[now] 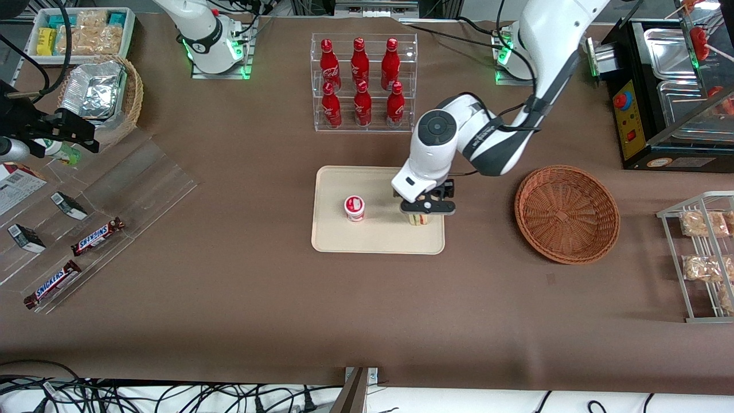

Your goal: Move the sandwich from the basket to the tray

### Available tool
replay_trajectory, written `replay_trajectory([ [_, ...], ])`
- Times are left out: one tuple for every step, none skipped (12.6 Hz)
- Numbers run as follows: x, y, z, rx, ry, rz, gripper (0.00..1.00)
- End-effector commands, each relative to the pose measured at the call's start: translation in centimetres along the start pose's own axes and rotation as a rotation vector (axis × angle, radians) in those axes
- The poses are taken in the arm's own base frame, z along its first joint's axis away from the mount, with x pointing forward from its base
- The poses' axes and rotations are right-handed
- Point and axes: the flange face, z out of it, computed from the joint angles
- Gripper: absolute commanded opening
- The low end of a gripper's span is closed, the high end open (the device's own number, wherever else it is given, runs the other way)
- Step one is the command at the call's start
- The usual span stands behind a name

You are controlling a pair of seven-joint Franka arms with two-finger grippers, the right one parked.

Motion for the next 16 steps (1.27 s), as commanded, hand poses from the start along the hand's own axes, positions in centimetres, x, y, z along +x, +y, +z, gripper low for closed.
replay_trajectory([
  [3.3,-2.6,-5.5,0.009,0.006,-0.1,1.0],
  [4.8,-4.2,-7.6,0.005,0.002,-0.145,1.0],
  [5.9,-5.4,-9.7,0.002,-0.01,-0.183,1.0],
  [6.7,-6.6,-11.5,0.008,-0.016,-0.211,1.0],
  [7.7,-8.2,-13.3,0.011,-0.012,-0.242,1.0],
  [8.4,-9.4,-14.8,0.009,-0.008,-0.264,1.0],
  [9.2,-10.9,-16.4,-0.016,-0.014,-0.302,1.0],
  [9.8,-12.7,-17.3,-0.025,-0.023,-0.328,1.0],
  [10.0,-13.9,-17.7,-0.024,-0.034,-0.343,1.0],
  [10.1,-15.1,-18.7,-0.024,-0.025,-0.361,1.0],
  [10.4,-16.3,-19.1,-0.033,-0.026,-0.374,1.0],
  [10.4,-17.3,-19.8,-0.044,-0.029,-0.347,1.0],
  [10.2,-17.9,-20.6,-0.062,-0.042,-0.315,1.0],
  [10.2,-19.5,-21.4,-0.07,-0.041,-0.312,1.0],
  [10.0,-20.8,-22.1,-0.078,-0.039,-0.302,1.0],
  [9.9,-22.1,-22.8,-0.09,-0.046,-0.283,1.0],
])
